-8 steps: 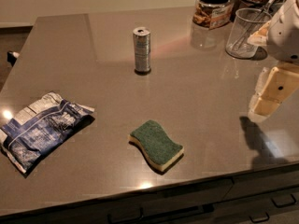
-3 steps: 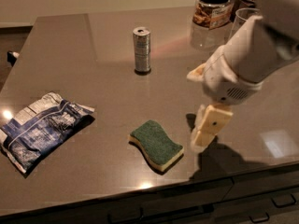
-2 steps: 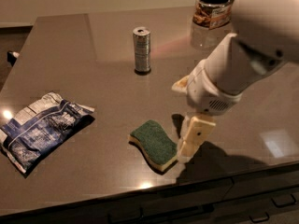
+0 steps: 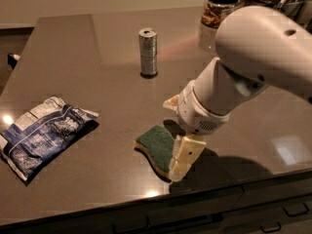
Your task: Move sponge near blue chip bag
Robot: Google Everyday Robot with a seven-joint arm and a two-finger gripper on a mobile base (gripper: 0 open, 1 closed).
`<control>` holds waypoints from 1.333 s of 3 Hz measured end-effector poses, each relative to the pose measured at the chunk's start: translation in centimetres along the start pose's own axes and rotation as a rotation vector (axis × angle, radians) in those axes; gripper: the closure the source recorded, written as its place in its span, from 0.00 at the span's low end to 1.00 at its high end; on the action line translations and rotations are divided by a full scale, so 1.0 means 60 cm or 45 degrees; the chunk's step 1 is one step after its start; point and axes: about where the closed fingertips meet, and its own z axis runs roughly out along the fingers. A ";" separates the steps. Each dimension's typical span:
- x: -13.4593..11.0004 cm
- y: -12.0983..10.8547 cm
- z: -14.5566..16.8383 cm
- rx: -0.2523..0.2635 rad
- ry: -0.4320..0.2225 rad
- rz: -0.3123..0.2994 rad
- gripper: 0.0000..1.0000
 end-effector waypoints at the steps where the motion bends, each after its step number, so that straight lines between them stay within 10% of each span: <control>1: -0.001 0.003 0.012 -0.014 -0.004 -0.002 0.25; 4: -0.094 0.000 0.015 -0.059 -0.056 -0.053 1.00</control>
Offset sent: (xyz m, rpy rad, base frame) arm -0.0013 0.0153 -0.0028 0.0247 0.0439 0.0210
